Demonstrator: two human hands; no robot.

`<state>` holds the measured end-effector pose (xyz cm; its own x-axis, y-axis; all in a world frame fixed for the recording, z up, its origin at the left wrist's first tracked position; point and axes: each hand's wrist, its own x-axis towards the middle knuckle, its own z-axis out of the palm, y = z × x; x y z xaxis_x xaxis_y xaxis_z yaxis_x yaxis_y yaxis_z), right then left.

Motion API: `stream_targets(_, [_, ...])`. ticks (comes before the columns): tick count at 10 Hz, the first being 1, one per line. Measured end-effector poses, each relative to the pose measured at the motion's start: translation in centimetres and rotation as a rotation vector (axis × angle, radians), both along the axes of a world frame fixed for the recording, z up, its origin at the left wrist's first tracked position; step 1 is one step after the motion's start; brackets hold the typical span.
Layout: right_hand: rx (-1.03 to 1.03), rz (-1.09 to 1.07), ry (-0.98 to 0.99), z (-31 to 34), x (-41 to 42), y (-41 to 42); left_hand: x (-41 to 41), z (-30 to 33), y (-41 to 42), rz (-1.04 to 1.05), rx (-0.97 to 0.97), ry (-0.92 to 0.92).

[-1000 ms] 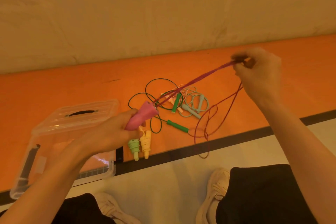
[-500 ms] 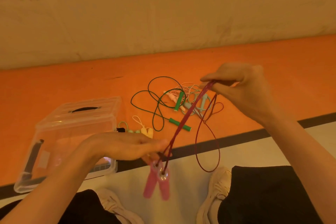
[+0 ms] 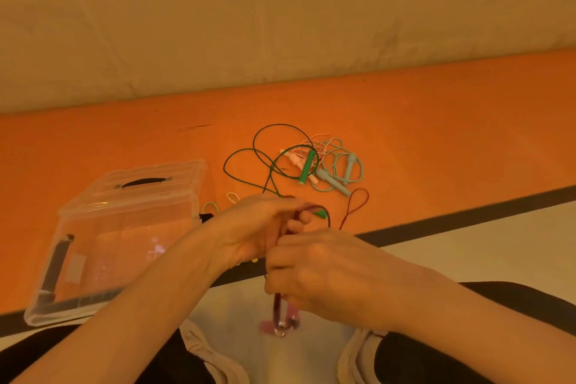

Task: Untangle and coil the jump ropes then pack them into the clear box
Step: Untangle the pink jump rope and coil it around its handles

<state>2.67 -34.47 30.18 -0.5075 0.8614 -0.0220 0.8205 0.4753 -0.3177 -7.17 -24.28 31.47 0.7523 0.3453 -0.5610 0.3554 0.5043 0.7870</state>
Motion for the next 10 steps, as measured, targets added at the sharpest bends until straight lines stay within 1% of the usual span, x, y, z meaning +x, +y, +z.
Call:
stream_targets(1, [-0.285,-0.265,0.52,2.3,1.6,0.3,0.5,-2.6,1.5,0.005,0.014,0.053])
stream_targets(2, [-0.132,-0.721,0.742,2.9,6.4,1.1,0.5,-3.3,1.6,0.016,-0.05,0.047])
stream_targets(3, [-0.154,-0.807,0.591,2.4,9.8,1.7,0.1,-2.5,1.7,-0.063,-0.045,0.005])
stream_targets(4, [-0.475,-0.632,0.629,1.4,9.9,2.0,-0.4,-0.7,2.0,-0.175,0.033,-0.044])
stream_targets(5, [-0.465,-0.572,0.591,0.9,9.6,2.4,-1.3,-0.2,3.1,-0.254,0.094,-0.078])
stream_targets(6, [-0.467,-0.534,0.655,1.0,9.6,2.7,-2.1,0.1,4.0,-0.282,0.084,-0.148])
stream_targets(7, [-0.565,-0.489,0.659,1.0,8.9,2.8,-2.4,0.8,4.6,-0.269,0.003,-0.219])
stream_targets(8, [-0.6,-0.501,0.624,1.7,9.2,2.9,-2.5,1.0,4.8,-0.245,-0.032,-0.24])
stream_targets(9, [-0.621,-0.489,0.654,1.7,9.2,2.5,-2.6,1.3,4.3,-0.236,-0.011,-0.242])
stream_targets(10, [-0.587,-0.48,0.591,0.0,7.7,2.4,-2.4,1.0,4.3,-0.2,-0.023,-0.267])
